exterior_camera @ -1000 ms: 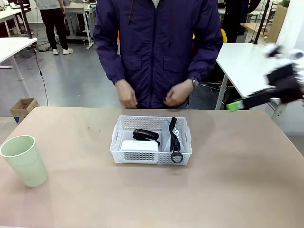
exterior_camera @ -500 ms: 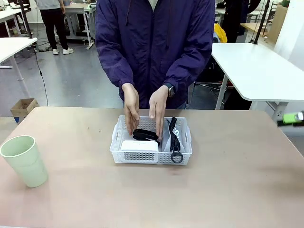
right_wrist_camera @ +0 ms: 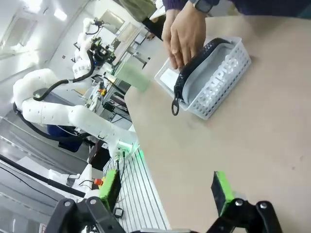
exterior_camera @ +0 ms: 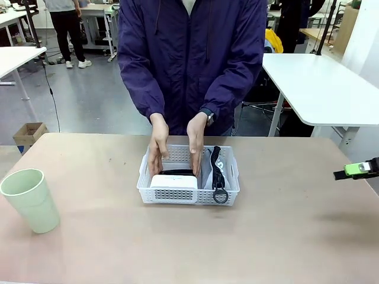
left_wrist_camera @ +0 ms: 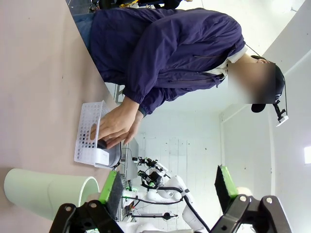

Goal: Efficiently arrange items inside the basket to fit them all.
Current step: Pick up the Stapler and place it inside the Organizing basket, then pick up the Reusable plastic cup and place it inside the Organizing basket.

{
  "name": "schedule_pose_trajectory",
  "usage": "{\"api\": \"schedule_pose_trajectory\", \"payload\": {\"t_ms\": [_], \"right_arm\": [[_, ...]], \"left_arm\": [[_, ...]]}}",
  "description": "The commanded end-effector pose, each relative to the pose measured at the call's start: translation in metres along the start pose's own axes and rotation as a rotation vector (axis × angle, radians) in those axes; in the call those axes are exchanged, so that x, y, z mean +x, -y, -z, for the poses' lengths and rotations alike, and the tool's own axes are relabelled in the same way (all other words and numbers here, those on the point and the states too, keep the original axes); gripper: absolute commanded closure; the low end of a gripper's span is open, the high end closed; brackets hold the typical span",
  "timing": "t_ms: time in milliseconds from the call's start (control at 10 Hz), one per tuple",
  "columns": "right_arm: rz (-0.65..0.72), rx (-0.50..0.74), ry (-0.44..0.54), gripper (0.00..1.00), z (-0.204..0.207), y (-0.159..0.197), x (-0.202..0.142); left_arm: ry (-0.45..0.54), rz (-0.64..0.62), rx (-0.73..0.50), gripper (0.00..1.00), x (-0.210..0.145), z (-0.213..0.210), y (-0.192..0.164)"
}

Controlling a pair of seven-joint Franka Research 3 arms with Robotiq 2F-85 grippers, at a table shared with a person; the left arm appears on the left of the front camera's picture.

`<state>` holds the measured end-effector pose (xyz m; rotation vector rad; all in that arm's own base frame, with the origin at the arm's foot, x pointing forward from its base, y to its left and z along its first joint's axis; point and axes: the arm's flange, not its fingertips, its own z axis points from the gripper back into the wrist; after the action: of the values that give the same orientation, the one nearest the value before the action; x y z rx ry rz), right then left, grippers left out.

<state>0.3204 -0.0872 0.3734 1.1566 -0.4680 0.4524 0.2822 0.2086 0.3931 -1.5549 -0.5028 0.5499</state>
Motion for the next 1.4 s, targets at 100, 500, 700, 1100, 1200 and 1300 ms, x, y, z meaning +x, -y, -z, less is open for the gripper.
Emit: {"api": "schedule_pose_trajectory", "payload": {"t_ms": [100,500,700,1100,1200,1300], "right_arm": [[-0.015,-0.007,0.032,0.0,-0.005,-0.009,0.005],[-0.015,-0.007,0.032,0.0,-0.005,-0.009,0.005],[-0.015,-0.007,0.032,0.0,-0.005,-0.009,0.005],[-0.015,-0.007,0.032,0.0,-0.005,-0.009,0.005],[-0.015,-0.007,0.032,0.0,-0.005,-0.009,0.005],[-0.015,-0.007,0.032,0.0,-0.005,-0.009,0.005]], "left_arm": [[-0.003,0.014,-0.014,0.0,-0.004,0.001,0.001],[-0.003,0.014,-0.014,0.0,-0.004,0.001,0.001],[-0.003,0.014,-0.014,0.0,-0.004,0.001,0.001],[-0.003,0.014,-0.014,0.0,-0.004,0.001,0.001],[0.0,0.0,0.0,0.0,0.0,0.0,0.0],[-0.119,0.048,-0.029,0.0,-0.007,0.015,0.013]]}}
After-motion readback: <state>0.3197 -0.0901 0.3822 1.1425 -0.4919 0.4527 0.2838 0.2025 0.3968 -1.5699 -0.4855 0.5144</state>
